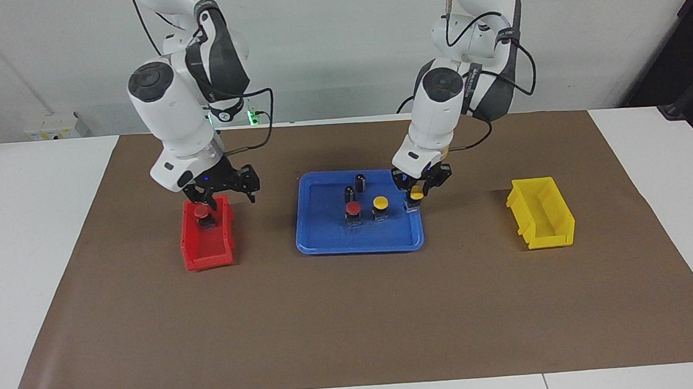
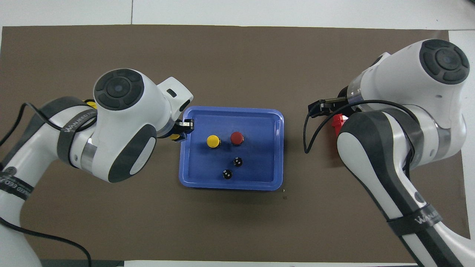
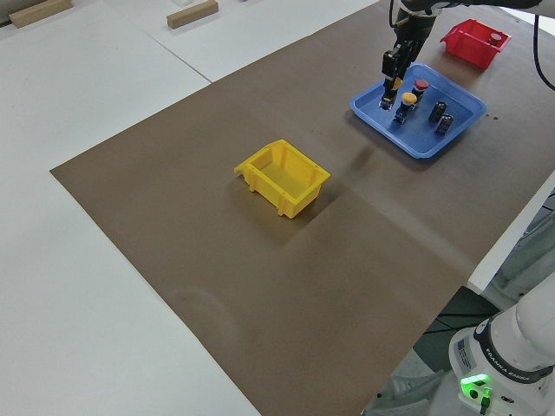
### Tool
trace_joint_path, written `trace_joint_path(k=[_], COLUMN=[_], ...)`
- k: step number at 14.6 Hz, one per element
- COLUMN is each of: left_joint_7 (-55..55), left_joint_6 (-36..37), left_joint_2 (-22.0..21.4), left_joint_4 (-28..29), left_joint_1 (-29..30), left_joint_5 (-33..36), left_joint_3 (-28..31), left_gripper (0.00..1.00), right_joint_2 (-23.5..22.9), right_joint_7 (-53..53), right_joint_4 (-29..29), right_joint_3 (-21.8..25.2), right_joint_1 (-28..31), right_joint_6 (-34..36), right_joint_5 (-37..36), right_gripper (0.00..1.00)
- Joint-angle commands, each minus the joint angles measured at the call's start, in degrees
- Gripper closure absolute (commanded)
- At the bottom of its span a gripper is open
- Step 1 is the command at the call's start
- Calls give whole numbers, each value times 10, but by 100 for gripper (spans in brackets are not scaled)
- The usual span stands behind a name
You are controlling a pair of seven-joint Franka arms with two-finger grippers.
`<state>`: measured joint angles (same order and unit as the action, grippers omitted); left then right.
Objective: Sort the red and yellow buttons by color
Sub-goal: 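Drop the yellow button in the yellow bin while the right gripper grasps red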
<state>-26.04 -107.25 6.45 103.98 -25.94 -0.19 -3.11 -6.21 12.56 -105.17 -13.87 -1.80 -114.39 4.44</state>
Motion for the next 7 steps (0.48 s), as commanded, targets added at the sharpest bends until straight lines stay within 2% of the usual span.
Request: trace_joint_path(k=[1, 2, 5, 7], left_joint_7=[78, 121, 214, 286], left_joint_6=[31, 41, 59, 54], left_joint_2=[-10, -12, -17, -21], left_joint_4=[-7, -7, -7, -7], left_joint_1=[62, 94, 157, 217], left_joint_5=[0, 1, 28, 29], left_joint_3=[2, 2, 2, 2], left_gripper=[98, 98, 98, 98], right_joint_2=[-31, -47, -108, -126], right_joint_7=[104, 159, 252, 280], right_joint_4=[15, 22, 68, 61], right_joint_3=[1, 0, 1, 0], right_joint_1=[-75, -107, -180, -197], right_joint_6=[-42, -67, -75, -98], right_joint_5=[-10, -41, -89, -120], right_gripper=[1, 1, 1, 1])
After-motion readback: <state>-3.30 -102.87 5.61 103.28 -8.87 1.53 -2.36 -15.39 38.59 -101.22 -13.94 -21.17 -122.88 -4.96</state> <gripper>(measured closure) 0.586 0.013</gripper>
